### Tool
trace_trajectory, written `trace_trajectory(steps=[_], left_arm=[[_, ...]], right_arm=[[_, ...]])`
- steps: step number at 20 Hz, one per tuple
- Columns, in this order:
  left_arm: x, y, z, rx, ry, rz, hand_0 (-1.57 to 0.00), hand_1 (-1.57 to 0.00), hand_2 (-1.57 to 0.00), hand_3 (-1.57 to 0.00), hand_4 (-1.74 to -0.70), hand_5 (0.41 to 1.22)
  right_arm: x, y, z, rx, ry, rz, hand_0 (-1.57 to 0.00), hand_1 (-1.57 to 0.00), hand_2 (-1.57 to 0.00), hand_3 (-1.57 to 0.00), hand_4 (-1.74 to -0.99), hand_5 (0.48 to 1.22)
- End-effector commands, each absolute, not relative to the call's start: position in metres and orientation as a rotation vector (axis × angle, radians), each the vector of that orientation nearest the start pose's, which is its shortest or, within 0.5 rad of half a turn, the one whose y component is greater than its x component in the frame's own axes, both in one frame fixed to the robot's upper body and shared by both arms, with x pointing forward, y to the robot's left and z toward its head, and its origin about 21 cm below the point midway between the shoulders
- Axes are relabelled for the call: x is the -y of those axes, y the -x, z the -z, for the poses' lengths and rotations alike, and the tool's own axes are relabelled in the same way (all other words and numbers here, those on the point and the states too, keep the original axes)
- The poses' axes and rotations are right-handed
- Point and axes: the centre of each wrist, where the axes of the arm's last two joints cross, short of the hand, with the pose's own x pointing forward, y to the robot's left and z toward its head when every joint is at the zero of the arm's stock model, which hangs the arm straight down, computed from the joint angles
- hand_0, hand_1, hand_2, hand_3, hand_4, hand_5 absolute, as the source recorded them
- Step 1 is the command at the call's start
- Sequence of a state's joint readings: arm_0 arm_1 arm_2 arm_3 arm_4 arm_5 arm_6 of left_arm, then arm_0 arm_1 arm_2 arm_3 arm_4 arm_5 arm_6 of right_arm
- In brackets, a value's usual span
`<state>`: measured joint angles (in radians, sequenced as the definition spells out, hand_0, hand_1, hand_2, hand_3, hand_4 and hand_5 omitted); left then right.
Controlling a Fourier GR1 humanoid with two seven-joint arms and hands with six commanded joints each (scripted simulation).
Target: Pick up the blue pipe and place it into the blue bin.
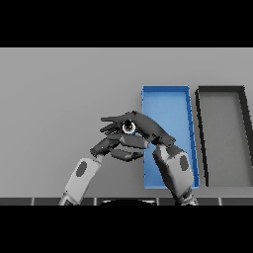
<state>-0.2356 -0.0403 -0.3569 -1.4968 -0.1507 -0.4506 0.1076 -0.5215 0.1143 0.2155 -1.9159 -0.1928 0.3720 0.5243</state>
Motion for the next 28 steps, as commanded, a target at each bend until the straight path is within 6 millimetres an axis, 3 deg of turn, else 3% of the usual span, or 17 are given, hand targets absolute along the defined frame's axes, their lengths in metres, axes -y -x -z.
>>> trace_trajectory(steps=[1, 6, 10, 15, 19, 28], left_arm=[[-0.108, -0.278, -0.037, 1.496, 0.489, 0.889, -0.01, -0.01, -0.01, 0.0, -0.97, 0.485], [-0.11, -0.272, -0.038, 1.514, 0.495, 0.887, 0.0, 0.0, 0.0, 0.0, -0.95, 0.473], [-0.119, -0.273, -0.042, 1.534, 0.486, 0.888, 0.0, 0.0, 0.0, 0.0, -0.95, 0.466], [-0.122, -0.267, -0.04, 1.517, 0.487, 0.873, 0.0, 0.0, 0.0, 0.0, -0.95, 0.474], [-0.122, -0.273, -0.043, 1.53, 0.463, 0.879, 0.0, 0.0, 0.0, 0.0, -0.94, 0.465], [-0.128, -0.272, -0.037, 1.559, 0.443, 0.884, 0.0, 0.0, 0.0, 0.0, -0.93, 0.465]], right_arm=[[0.108, -0.268, -0.218, 1.812, -0.677, -0.736, -1.57, -1.57, -1.57, -1.57, -1.494, 1.221], [0.125, -0.286, -0.273, 1.905, -0.683, -0.594, -1.57, -1.57, -1.57, -1.57, -1.497, 1.221], [0.162, -0.306, -0.3, 1.986, -0.513, -0.474, -1.57, -1.57, -1.57, -1.57, -1.498, 1.221], [0.205, -0.323, -0.279, 1.896, -0.272, -0.328, -1.57, -1.57, -1.57, -1.57, -1.499, 1.221], [0.235, -0.328, -0.244, 1.778, -0.145, -0.264, -1.57, -1.57, -1.57, -1.57, -1.499, 1.221], [0.26, -0.313, -0.144, 1.422, 0.06, -0.102, -1.57, -1.57, -1.57, -1.57, -1.5, 1.221]])
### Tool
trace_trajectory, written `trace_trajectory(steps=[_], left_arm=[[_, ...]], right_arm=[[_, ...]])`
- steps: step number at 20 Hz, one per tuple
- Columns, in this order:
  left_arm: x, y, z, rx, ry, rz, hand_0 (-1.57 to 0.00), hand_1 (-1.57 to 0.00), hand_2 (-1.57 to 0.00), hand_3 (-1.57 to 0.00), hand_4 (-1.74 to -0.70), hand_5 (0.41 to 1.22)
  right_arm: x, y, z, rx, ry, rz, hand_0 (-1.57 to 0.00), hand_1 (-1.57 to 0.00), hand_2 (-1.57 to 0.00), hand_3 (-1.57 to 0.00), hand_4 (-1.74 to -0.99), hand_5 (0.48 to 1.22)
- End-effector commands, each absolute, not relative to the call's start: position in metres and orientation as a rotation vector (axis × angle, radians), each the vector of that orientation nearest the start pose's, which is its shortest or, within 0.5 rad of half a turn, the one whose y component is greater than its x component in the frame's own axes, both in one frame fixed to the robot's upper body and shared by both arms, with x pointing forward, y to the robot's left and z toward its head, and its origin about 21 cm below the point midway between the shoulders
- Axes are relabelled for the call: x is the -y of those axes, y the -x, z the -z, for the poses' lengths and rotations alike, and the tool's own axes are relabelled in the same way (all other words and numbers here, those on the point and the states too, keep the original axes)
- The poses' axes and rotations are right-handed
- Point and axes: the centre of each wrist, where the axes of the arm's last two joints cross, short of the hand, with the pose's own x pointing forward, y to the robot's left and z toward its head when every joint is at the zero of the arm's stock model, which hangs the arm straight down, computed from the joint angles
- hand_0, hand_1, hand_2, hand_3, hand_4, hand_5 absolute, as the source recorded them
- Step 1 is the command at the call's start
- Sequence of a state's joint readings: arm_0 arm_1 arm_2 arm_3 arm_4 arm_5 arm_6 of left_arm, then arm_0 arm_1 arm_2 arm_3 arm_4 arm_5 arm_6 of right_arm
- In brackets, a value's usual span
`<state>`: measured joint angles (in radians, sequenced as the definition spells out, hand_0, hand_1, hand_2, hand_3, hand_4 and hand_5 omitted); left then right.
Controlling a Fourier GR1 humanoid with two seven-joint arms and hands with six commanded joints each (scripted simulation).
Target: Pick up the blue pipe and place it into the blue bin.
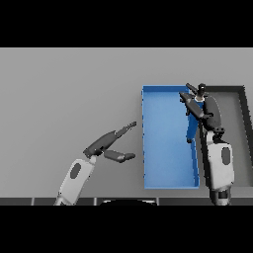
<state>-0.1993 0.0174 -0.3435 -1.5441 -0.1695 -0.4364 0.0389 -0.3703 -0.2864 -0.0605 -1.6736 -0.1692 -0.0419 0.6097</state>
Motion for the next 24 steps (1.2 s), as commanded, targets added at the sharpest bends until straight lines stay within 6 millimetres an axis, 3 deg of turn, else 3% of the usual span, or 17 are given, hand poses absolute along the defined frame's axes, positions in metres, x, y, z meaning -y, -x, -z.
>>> trace_trajectory(steps=[1, 5, 7, 9, 10, 11, 12, 14, 17, 20, 24], left_arm=[[-0.124, -0.273, -0.039, 1.558, 0.443, 0.883, 0.0, 0.0, 0.0, 0.0, -0.93, 0.466], [-0.122, -0.272, -0.036, 1.561, 0.425, 0.884, 0.0, 0.0, 0.0, 0.0, -0.92, 0.476], [-0.119, -0.274, -0.04, 1.573, 0.427, 0.884, 0.0, 0.0, 0.0, 0.0, -0.92, 0.48], [-0.121, -0.276, -0.04, 1.564, 0.413, 0.883, 0.0, 0.0, 0.0, 0.0, -0.92, 0.484], [-0.12, -0.272, -0.038, 1.569, 0.424, 0.884, 0.0, 0.0, 0.0, 0.0, -0.92, 0.486], [-0.121, -0.273, -0.041, 1.576, 0.429, 0.88, 0.0, 0.0, 0.0, 0.0, -0.92, 0.489], [-0.122, -0.275, -0.043, 1.576, 0.431, 0.879, 0.0, 0.0, 0.0, 0.0, -0.92, 0.491], [-0.122, -0.275, -0.042, 1.574, 0.429, 0.877, 0.0, 0.0, 0.0, 0.0, -0.92, 0.493], [-0.124, -0.275, -0.043, 1.566, 0.427, 0.878, 0.0, 0.0, 0.0, 0.0, -0.93, 0.494], [-0.126, -0.273, -0.04, 1.564, 0.433, 0.878, 0.0, 0.0, 0.0, 0.0, -0.93, 0.494], [-0.123, -0.27, -0.038, 1.574, 0.435, 0.882, 0.0, 0.0, 0.0, 0.0, -0.93, 0.496]], right_arm=[[0.261, -0.308, -0.135, 1.384, 0.068, -0.085, -1.57, -1.57, -1.57, -1.57, -1.5, 1.221], [0.263, -0.305, -0.114, 1.254, 0.07, -0.032, -1.57, -1.57, -1.57, -1.57, -1.497, 1.221], [0.262, -0.301, -0.104, 1.173, 0.068, -0.031, -1.57, -1.57, -1.57, -1.01, -1.585, 1.221], [0.256, -0.301, -0.097, 1.096, 0.062, -0.021, -1.57, -1.57, -1.57, -0.64, -1.641, 1.221], [0.257, -0.299, -0.097, 1.063, 0.061, -0.009, -1.57, -1.57, -1.57, -0.51, -1.661, 1.221], [0.256, -0.299, -0.096, 1.023, 0.055, 0.017, -1.57, -1.57, -1.57, -0.41, -1.677, 1.171], [0.254, -0.297, -0.095, 0.993, 0.051, 0.032, -1.57, -1.57, -1.52, -0.45, -1.626, 1.161], [0.254, -0.297, -0.094, 0.977, 0.046, 0.024, -1.08, -1.03, -0.99, -0.29, -1.469, 1.148], [0.257, -0.299, -0.093, 0.935, 0.091, -0.007, -0.55, -0.52, -0.5, -0.15, -1.339, 1.108], [0.259, -0.299, -0.094, 0.919, 0.187, -0.192, -0.28, -0.27, -0.26, -0.08, -1.25, 0.962], [0.252, -0.299, -0.096, 0.846, 0.226, -0.376, -0.12, -0.11, -0.11, -0.03, -1.19, 0.809]])
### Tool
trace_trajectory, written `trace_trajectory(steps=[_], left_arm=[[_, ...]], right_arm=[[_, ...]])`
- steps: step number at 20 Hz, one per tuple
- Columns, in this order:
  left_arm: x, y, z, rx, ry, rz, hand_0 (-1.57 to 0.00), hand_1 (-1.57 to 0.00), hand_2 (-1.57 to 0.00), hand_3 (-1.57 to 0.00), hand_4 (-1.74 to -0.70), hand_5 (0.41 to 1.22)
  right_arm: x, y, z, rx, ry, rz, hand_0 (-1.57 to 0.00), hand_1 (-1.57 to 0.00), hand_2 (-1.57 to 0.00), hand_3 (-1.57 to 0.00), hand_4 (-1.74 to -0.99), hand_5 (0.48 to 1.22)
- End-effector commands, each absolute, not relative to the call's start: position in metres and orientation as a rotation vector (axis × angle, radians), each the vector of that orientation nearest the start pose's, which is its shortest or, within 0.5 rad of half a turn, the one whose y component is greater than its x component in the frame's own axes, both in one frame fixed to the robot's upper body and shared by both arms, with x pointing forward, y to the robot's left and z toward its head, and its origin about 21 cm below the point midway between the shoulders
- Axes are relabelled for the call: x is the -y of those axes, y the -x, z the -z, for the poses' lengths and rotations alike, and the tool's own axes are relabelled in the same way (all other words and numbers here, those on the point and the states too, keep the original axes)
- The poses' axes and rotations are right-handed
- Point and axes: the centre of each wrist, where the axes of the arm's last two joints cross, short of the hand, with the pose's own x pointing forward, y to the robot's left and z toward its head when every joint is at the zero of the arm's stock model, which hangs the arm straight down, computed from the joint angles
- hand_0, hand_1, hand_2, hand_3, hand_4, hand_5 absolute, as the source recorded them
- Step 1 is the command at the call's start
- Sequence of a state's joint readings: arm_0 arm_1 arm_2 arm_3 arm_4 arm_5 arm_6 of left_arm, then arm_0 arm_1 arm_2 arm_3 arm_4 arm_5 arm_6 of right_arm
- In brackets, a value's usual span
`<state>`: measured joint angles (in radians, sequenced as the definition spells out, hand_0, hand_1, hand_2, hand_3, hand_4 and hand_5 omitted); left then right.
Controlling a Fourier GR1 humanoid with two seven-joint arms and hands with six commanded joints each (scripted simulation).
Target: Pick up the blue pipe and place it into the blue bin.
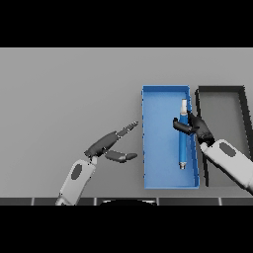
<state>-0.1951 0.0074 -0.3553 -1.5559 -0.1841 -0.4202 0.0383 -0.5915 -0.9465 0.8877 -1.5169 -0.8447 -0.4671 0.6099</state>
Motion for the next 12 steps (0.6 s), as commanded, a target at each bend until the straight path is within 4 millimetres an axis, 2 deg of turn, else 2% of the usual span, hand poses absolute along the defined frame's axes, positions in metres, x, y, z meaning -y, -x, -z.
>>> trace_trajectory(steps=[1, 6, 8, 12], left_arm=[[-0.126, -0.274, -0.04, 1.57, 0.426, 0.879, 0.0, 0.0, 0.0, 0.0, -0.93, 0.496], [-0.128, -0.272, -0.038, 1.564, 0.423, 0.875, 0.0, 0.0, 0.0, 0.0, -0.93, 0.497], [-0.129, -0.273, -0.037, 1.554, 0.417, 0.874, 0.0, 0.0, 0.0, 0.0, -0.93, 0.495], [-0.135, -0.284, -0.049, 1.571, 0.412, 0.874, 0.0, 0.0, 0.0, 0.0, -0.93, 0.495]], right_arm=[[0.251, -0.298, -0.096, 0.83, 0.231, -0.405, -0.09, -0.09, -0.08, -0.02, -1.175, 0.788], [0.251, -0.3, -0.095, 0.823, 0.242, -0.441, -0.03, -0.03, -0.03, -0.01, -1.099, 0.725], [0.247, -0.297, -0.097, 0.826, 0.236, -0.47, -0.02, -0.02, -0.02, 0.0, -1.084, 0.714], [0.245, -0.294, -0.096, 0.827, 0.228, -0.494, -0.02, -0.02, -0.02, 0.0, -1.084, 0.714]])
